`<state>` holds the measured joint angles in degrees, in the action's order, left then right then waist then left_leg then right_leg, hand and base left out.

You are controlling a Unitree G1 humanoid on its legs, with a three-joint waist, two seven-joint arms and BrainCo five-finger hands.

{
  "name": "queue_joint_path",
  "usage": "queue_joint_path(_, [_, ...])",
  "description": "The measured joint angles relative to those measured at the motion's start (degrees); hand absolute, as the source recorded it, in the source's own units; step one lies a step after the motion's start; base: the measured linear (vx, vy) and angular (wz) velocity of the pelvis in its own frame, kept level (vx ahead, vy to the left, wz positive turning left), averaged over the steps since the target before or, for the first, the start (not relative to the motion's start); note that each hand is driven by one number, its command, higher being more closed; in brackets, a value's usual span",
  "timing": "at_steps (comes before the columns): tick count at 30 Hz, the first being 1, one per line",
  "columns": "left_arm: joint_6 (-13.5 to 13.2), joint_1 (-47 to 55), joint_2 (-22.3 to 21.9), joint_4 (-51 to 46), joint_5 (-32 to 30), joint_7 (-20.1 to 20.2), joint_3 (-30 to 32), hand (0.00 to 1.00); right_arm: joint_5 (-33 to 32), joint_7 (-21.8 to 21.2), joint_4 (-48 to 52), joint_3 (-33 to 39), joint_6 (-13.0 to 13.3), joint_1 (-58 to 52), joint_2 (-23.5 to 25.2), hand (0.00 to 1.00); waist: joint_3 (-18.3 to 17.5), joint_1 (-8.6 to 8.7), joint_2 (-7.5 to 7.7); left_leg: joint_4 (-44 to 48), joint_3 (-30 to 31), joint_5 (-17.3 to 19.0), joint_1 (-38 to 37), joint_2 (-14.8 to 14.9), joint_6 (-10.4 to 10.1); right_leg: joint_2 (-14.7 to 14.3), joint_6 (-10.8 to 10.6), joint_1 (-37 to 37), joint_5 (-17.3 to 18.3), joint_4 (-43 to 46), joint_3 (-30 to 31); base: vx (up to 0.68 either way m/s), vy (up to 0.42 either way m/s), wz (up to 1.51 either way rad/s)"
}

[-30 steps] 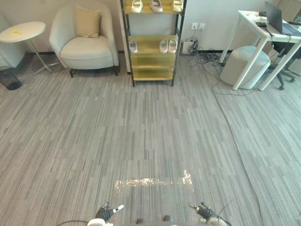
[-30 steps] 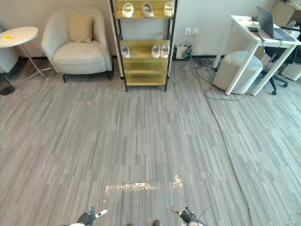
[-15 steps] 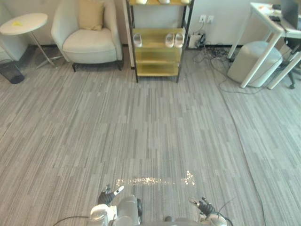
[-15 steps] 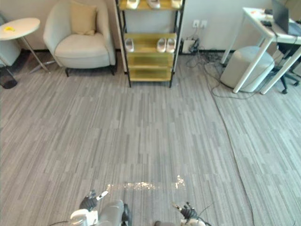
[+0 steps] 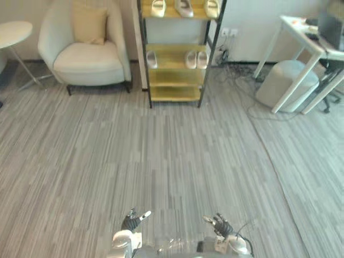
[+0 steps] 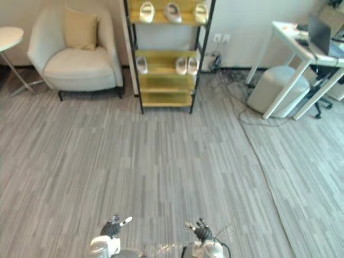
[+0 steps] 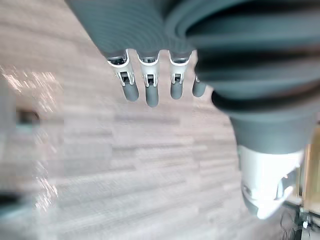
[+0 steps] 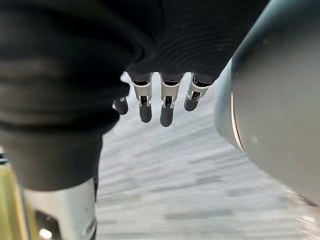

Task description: Organize the slippers on the shoe rack

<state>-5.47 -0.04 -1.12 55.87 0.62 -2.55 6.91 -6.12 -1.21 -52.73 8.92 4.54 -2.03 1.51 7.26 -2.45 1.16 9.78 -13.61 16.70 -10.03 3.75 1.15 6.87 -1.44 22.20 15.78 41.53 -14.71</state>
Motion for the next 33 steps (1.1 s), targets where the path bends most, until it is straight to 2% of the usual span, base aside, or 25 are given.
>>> queue_joint_path(1, [-0.04, -0.48, 0.00, 0.31, 0.00, 0.03, -0.14, 0.00, 0.00, 0.00, -0.06, 0.00, 0.12, 0.29, -0.09, 0.00, 0.01, 0.19, 0.00, -0.47, 0.36, 0.00, -0.61, 0.56, 0.00, -1.02, 0.32, 0.80, -1.66, -5.54, 0.08, 0.65, -0.175, 0.25])
queue_joint_path(3, [-0.07, -0.98, 0.25, 1.53, -0.06, 0.04, -0.09, 0.00, 0.02, 0.01, -1.96, -0.05, 0.07, 0.89, -0.52, 0.00, -0.19, 0.54, 0.71, -1.03, 3.18, 0.55, -2.97, 0.49, -0.95, -3.40, 2.43, -0.46, -13.64, -23.84, 3.26, 0.64, -0.223, 0.28])
queue_joint_path(4, [0.04, -1.19, -0.29, 3.02, -0.07, -0.11, 0.68, 0.00, 0.05, -0.04, -2.61, -0.03, 0.21, 1.59, -1.52, 0.00, -0.42, 0.59, -0.78, -0.33, 5.55, 1.78, -4.86, 1.74, -2.94, -4.83, 3.49, -0.83, -18.53, -22.78, 4.01, 0.71, -0.249, 0.18])
queue_joint_path(5, [0.03, -1.12, -1.59, 3.56, -0.54, 0.05, 1.47, 0.00, 0.14, 0.07, -3.03, 0.14, 0.10, 2.63, -2.69, 0.00, -0.24, 0.53, -3.27, 2.81, 7.39, 0.37, -4.44, 3.65, -5.19, -5.98, 4.47, -2.06, -15.43, -21.63, 2.70, 0.69, -0.249, 0.10])
queue_joint_path(7, [0.00, -1.04, -2.43, 3.28, -0.55, -0.03, 2.82, 0.00, 0.62, 0.09, -3.29, 0.36, -0.02, 2.55, -2.93, 0.00, -0.10, 0.51, -4.03, 8.28, 8.62, -2.43, -2.71, 4.08, -6.24, -6.32, 4.79, -3.81, -13.44, -21.50, 2.40, 0.49, -0.182, 0.11])
queue_joint_path(9, [0.09, -0.76, -2.39, 3.20, -0.55, 0.09, 3.80, 0.00, 0.75, 0.06, -2.81, -0.25, -0.12, 1.72, -2.78, 0.00, 0.44, 0.56, -4.08, 29.99, 10.43, -11.77, 5.48, 5.49, -7.82, -6.60, 5.09, -10.42, -10.84, -24.27, 2.31, 0.49, -0.169, 0.11])
queue_joint_path(10, [0.09, -0.51, -2.20, 2.94, -0.55, 0.09, 3.97, 0.00, 0.73, 0.14, -2.79, -0.27, -0.23, 1.43, -2.54, 0.00, 0.89, 0.27, -3.85, 38.27, 10.52, -10.98, 8.82, 6.76, -8.57, -7.17, 5.39, -13.65, -10.42, -25.88, 2.28, 0.43, -0.090, 0.00])
queue_joint_path(11, [0.10, -0.14, -2.15, 2.03, -0.55, 0.07, 3.96, 0.00, 0.63, 0.17, -2.77, -0.35, -0.49, 1.21, -1.85, 0.00, 1.13, 0.07, -3.97, 45.59, 9.28, -8.85, 13.23, 8.23, -8.29, -7.62, 5.82, -17.85, -9.49, -28.09, 2.39, 0.38, -0.059, -0.03])
queue_joint_path(12, [0.11, 0.21, -2.02, 0.36, -0.55, 0.07, 3.90, 0.00, 0.45, 0.18, -2.72, -0.66, -0.54, 0.92, -1.28, 0.00, 1.74, -0.37, -3.03, 48.21, 7.97, -7.19, 16.88, 8.90, -7.57, -7.62, 5.69, -20.54, -8.14, -29.44, 2.66, 0.36, -0.058, -0.03])
queue_joint_path(14, [-0.17, 0.28, -2.11, -1.35, -0.48, 0.20, 3.39, 0.00, 0.35, 0.16, -2.72, -0.94, -0.66, 0.97, -0.81, 0.00, 1.86, -1.12, -2.88, 46.76, 6.17, -4.47, 22.28, 9.27, -6.33, -7.51, 5.35, -23.48, -6.65, -30.54, 3.20, 0.31, 0.007, -0.11])
queue_joint_path(15, [-0.34, 0.30, -2.07, -1.77, -0.47, 0.16, 3.40, 0.00, 0.12, 0.18, -2.74, -0.75, -0.66, 0.98, -0.47, 0.00, 1.85, -1.22, -2.88, 41.51, 4.36, -2.86, 24.86, 8.91, -5.39, -7.12, 4.68, -25.08, -5.78, -31.34, 3.66, 0.37, 0.097, -0.20])
queue_joint_path(17, [-0.45, 0.30, -2.11, -2.11, -0.46, 0.18, 3.36, 0.00, -0.48, 0.18, -2.77, -0.61, -0.67, 0.94, -0.25, 0.00, 1.89, -1.33, -2.84, 27.66, 2.10, -2.67, 26.35, 6.87, -4.88, -5.81, 3.20, -26.73, -4.48, -32.10, 4.69, 0.35, 0.140, -0.22])
queue_joint_path(18, [-0.44, 0.36, -2.11, -2.11, -0.46, 0.17, 3.37, 0.00, -0.57, 0.18, -2.90, -0.61, -0.67, 0.90, -0.26, 0.00, 1.85, -1.42, -2.87, 16.64, 1.82, -4.88, 26.49, 4.98, -4.25, -4.77, 1.78, -27.83, -3.18, -32.41, 5.65, 0.40, 0.215, -0.26])
queue_joint_path(20, [-0.50, 0.54, -2.26, -2.34, -0.41, 0.17, 3.38, 0.00, -0.57, 0.23, -3.40, -0.95, -0.70, 0.74, -0.08, 0.00, 1.36, -2.38, -2.17, 9.26, 1.27, -13.75, 25.11, 2.60, -3.21, -3.07, -0.08, -29.49, -1.67, -33.27, 7.66, 0.45, 0.252, -0.37])
queue_joint_path(22, [-0.48, 0.64, -1.69, -2.40, -0.43, 0.05, 3.54, 0.00, -0.52, 0.13, -3.98, -1.94, -0.62, 0.69, 0.74, 0.00, -0.22, -2.86, -0.47, 11.05, -0.98, -12.55, 25.29, 1.00, -0.26, -1.31, -0.24, -30.23, -3.72, -35.23, 10.44, 0.57, 0.242, -0.26])
queue_joint_path(23, [-0.46, 0.59, -1.68, -2.70, -0.43, 0.15, 3.54, 0.00, -0.37, 0.14, -4.39, -2.61, -0.68, 0.79, 1.01, 0.00, -0.29, -3.38, -0.26, 13.11, -1.46, -12.21, 25.55, 1.04, 0.52, -0.69, -0.53, -30.59, -4.56, -34.96, 11.34, 0.58, 0.268, -0.21])
queue_joint_path(25, [-0.46, 0.62, -1.84, -2.88, -0.44, 0.26, 3.31, 0.00, 1.09, 0.01, -4.41, -3.02, -0.72, 0.24, 1.50, 0.00, -0.65, -4.08, 0.14, 13.54, -2.88, -9.97, 22.71, 0.12, 2.00, 0.33, -1.45, -30.06, -4.98, -29.25, 13.67, 0.42, 0.229, -0.14])
queue_joint_path(26, [-0.36, 0.64, -1.85, -2.11, -0.48, 0.30, 2.93, 0.00, 1.64, -0.05, -4.38, -3.00, -0.66, -0.10, 1.60, 0.00, -0.76, -3.95, -0.06, 11.93, -2.93, -8.33, 19.59, -0.73, 2.05, 0.86, -2.88, -27.10, -4.86, -19.29, 14.15, 0.32, 0.157, -0.02])
queue_joint_path(27, [-0.32, 0.53, -1.75, -1.65, -0.53, 0.30, 2.35, 0.00, 1.67, -0.09, -4.33, -2.98, -0.59, -0.51, 1.57, 0.00, -0.74, -3.74, 0.07, 10.62, -2.72, -6.95, 17.08, -1.57, 2.36, 1.54, -5.99, -22.61, -6.40, -8.28, 14.74, 0.39, 0.169, 0.02])
queue_joint_path(28, [-0.20, 0.40, -1.71, -1.45, -0.56, 0.27, 2.21, 0.00, 1.71, -0.19, -3.93, -2.92, -0.48, -0.63, 1.47, 0.00, -0.64, -3.72, 0.26, 9.59, -2.26, -5.78, 14.96, -2.42, 2.20, 2.06, -7.49, -18.66, -8.25, 1.04, 15.50, 0.38, 0.124, 0.23])
queue_joint_path(29, [0.21, 0.14, -1.73, -0.76, -0.58, 0.26, 1.94, 0.00, 1.72, -0.30, -2.25, -2.51, -0.48, -0.92, 1.22, 0.00, -0.35, -2.96, 0.09, 8.66, -1.04, -4.71, 11.52, -3.52, 2.18, 2.10, -6.81, -14.09, -6.78, 11.19, 15.06, 0.46, 0.105, 0.51])
queue_joint_path(30, [0.44, 0.26, -1.83, -0.17, -0.56, 0.24, 1.29, 0.00, 1.70, -0.30, -1.37, -2.25, -0.23, -1.50, 0.89, 0.00, -0.43, -2.12, 0.23, 7.65, 0.17, -4.25, 8.60, -3.88, 2.29, 2.05, -5.89, -11.92, -4.95, 13.78, 12.88, 0.39, 0.052, 0.64])
queue_joint_path(31, [0.65, 0.32, -1.81, 0.06, -0.57, 0.25, 0.93, 0.00, 1.70, -0.30, -0.63, -2.22, -0.06, -1.61, 0.65, 0.00, -0.31, -1.98, 0.32, 6.29, 0.66, -4.20, 6.62, -3.98, 2.27, 2.04, -4.96, -10.89, -3.55, 13.22, 10.93, 0.37, 0.015, 0.64])
queue_joint_path(32, [0.84, 0.31, -1.93, 0.52, -0.57, 0.23, 1.01, 0.00, 1.68, -0.30, -0.48, -1.80, 0.05, -1.54, 0.52, 0.00, -0.24, -1.51, 0.26, 3.79, 1.85, -4.20, 3.40, -3.87, 2.27, 1.91, -2.58, -9.66, -1.64, 9.18, 7.45, 0.38, -0.014, 0.55])
queue_joint_path(33, [0.85, 0.30, -1.92, 0.96, -0.57, 0.23, 1.01, 0.00, 1.67, -0.35, -0.36, -1.20, 0.23, -1.42, 0.60, 0.00, -0.28, -0.88, 0.16, 2.06, 2.84, -4.20, 1.28, -3.57, 2.27, 1.73, -1.80, -8.01, -0.81, 4.74, 5.19, 0.39, -0.032, 0.54])
